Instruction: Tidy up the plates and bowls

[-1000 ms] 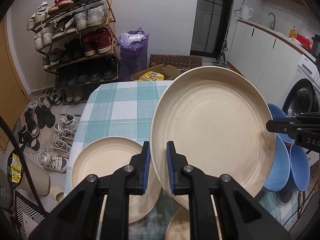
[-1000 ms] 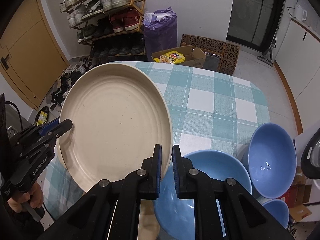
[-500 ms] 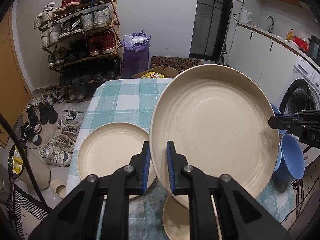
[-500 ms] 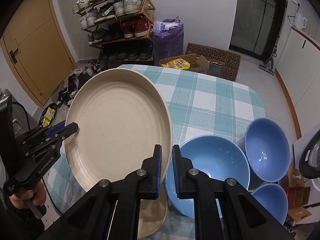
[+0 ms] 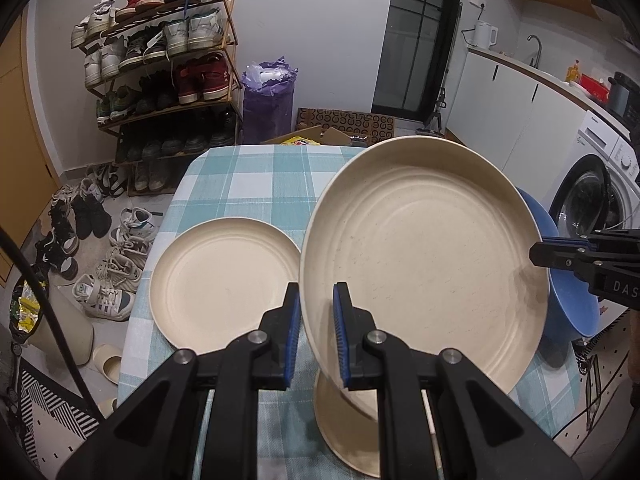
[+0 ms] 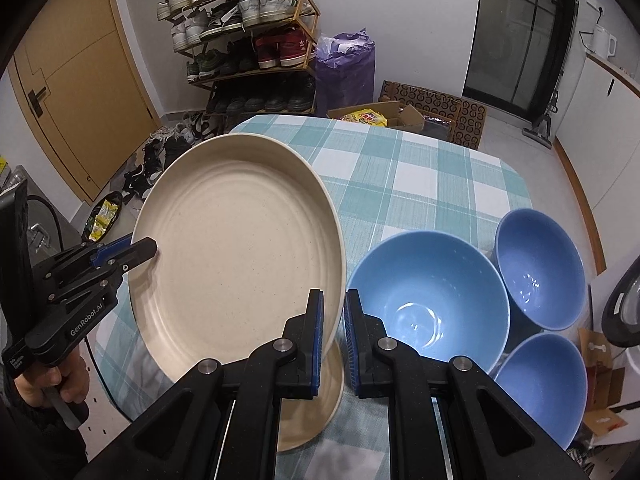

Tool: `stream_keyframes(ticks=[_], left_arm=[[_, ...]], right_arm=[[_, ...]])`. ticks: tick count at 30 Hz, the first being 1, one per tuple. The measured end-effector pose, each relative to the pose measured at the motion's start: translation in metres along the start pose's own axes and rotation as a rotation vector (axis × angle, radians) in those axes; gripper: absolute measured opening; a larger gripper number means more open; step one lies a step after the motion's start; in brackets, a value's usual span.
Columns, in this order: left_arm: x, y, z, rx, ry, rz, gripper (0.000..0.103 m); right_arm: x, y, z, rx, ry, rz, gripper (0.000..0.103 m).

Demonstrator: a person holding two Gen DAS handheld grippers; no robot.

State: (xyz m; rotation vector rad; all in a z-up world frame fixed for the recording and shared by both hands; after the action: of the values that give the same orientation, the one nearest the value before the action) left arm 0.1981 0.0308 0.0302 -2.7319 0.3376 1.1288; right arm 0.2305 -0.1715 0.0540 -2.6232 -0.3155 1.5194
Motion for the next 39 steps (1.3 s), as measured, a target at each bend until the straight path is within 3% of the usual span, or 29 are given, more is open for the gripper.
stream_keyframes(ticks=[12,24,39], left_arm=[[-0.008,0.006,0.027,-0.005,0.0,0.0,0.013],[0.007,0.005,0.063,-0.034,-0.054,-0.001,0.013],[0.018,0.019,0.077,-0.022,-0.086,0.021,0.013]], right_arm=[[0.005,0.003,0.037,0.001,-0.019,-0.028,0.011],[0.034,0.0,0.064,-0.022,-0.074,-0.044,0.011],[0.055,0.015,0.088,0.007,-0.108,-0.042,0.011]])
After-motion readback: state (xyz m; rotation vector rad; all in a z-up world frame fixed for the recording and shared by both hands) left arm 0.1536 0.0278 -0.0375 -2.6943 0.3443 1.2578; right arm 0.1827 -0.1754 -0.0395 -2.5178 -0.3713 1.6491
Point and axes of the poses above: each gripper's, at about its wrist camera, not at the fingertips, and x roughly the way its jaws point, y to its right, z to its underside, the point moved 3 cm from there along x, roughly the way its jaws point, and after that the axes turned 15 degrees about x, right-handed, at the moved point
